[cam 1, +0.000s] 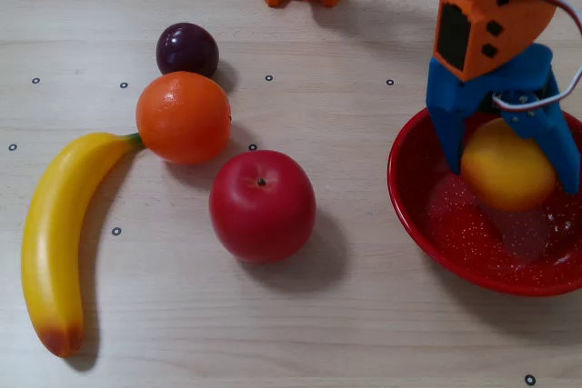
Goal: Put peach in the red bowl.
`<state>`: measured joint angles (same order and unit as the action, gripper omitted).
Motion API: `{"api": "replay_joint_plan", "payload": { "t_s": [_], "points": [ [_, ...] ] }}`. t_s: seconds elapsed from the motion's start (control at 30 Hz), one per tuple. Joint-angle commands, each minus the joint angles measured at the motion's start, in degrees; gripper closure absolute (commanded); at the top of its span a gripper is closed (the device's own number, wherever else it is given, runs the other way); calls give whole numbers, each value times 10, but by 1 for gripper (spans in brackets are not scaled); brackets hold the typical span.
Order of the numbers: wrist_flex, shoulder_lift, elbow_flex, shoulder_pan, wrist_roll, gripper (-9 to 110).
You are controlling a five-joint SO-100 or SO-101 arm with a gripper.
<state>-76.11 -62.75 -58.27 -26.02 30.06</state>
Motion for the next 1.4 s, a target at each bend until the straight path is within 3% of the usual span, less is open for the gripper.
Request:
{"api": "replay_joint_plan", "payload": {
  "t_s": [0.0, 0.27, 0.67, 1.17, 1.37],
  "points": [
    [-10, -29, 62, -8, 28, 78],
    [-31, -25, 64, -2, 55, 60],
    [-46, -70, 68, 13, 62, 56],
    [-78, -192, 68, 68, 48, 83],
    [-107, -218, 68, 94, 48, 101]
  ]
}}
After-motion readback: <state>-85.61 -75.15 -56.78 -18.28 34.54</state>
